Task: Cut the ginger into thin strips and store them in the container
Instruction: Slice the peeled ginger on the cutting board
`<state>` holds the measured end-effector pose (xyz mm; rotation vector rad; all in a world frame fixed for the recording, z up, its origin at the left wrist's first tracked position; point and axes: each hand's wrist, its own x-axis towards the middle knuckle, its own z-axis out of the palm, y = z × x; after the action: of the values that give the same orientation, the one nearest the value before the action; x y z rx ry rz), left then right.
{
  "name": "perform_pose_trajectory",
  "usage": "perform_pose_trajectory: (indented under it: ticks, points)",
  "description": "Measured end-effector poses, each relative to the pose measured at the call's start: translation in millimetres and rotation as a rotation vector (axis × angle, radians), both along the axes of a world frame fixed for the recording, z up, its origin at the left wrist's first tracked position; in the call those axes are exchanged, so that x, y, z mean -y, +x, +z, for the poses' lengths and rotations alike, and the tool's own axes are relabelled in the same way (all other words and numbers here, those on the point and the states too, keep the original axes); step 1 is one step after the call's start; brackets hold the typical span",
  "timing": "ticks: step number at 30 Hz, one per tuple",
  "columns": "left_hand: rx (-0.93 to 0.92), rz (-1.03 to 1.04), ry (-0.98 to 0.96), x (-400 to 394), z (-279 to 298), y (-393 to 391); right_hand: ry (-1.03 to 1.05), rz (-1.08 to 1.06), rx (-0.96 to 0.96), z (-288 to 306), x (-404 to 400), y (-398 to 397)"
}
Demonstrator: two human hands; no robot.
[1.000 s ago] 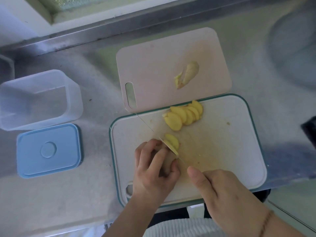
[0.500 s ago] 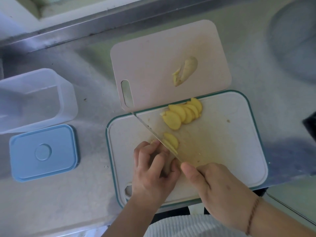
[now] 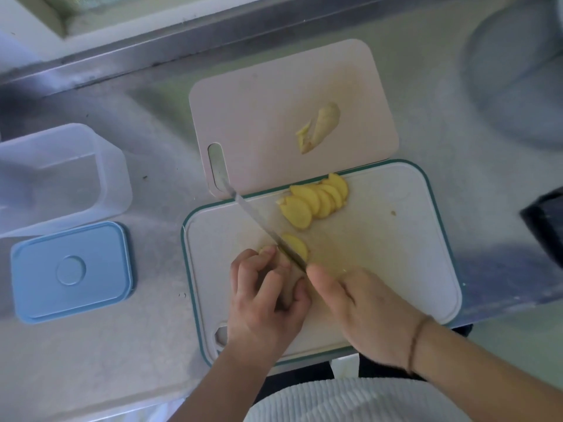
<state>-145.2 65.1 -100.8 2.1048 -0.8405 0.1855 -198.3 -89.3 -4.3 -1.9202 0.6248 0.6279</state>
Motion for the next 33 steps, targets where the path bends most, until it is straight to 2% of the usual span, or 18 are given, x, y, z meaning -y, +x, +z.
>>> perform_pose_trajectory:
  ticks: [5, 12, 16, 19, 27, 33]
  points:
    - [-0.037, 0.003, -0.012, -1, 4, 0, -0.076, 0.052, 0.021, -3, -15, 5]
    - [-0.048, 0.004, 0.011, -2, 2, -2, -0.051, 0.047, -0.115, 14, -9, -34]
    - [-0.018, 0.005, 0.003, 0, 1, 0, -0.044, 0.008, 0.008, -8, -17, 1]
    - [-0.021, -0.016, 0.003, -2, 2, 0, -0.036, -0.013, 0.026, -18, -20, 26]
    - [-0.033, -0.010, 0.002, -2, 2, -1, -0.067, 0.012, -0.120, 3, -17, -45]
    - [-0.030, -0.011, -0.013, -1, 4, 1, -0.067, -0.025, 0.007, -7, -25, 40]
